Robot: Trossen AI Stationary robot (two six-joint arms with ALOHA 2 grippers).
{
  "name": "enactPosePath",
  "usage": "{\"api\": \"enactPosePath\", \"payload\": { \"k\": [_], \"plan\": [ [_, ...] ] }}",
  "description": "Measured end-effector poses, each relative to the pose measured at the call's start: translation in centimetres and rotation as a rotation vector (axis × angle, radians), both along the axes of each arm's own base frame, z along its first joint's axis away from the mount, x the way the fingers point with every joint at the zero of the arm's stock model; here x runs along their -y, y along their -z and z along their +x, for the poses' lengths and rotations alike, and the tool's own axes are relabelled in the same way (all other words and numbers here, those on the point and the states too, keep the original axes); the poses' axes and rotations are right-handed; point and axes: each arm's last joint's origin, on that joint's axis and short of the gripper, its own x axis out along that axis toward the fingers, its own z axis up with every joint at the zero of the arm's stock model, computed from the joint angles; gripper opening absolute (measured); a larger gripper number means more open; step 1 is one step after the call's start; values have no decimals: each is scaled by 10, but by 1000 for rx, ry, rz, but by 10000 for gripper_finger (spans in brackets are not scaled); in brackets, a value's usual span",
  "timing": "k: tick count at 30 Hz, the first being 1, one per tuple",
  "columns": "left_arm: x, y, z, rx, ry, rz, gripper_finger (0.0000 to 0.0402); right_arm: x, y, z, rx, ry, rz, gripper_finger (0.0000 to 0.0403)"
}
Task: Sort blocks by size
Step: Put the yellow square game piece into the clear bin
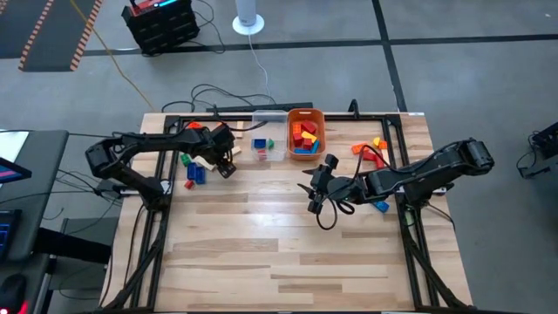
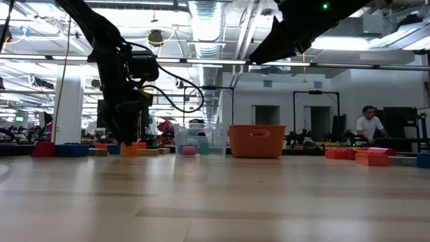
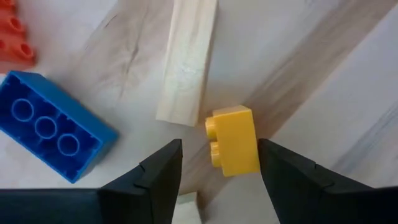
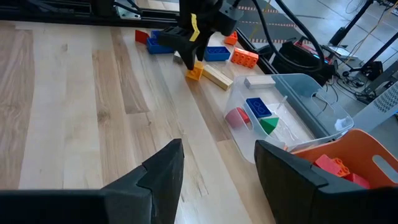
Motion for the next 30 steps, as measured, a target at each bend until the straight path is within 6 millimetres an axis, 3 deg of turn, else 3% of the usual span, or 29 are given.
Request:
{"api": "enactPosePath", "payload": {
  "k": [14,30],
  "plan": [
    [-6,32,12,-99,110,-83,97,0,0,0,-4,0,-1,226],
    [-2,-30,16,157,160,69,92,1,0,0,-7,5,-1,226]
  ]
}}
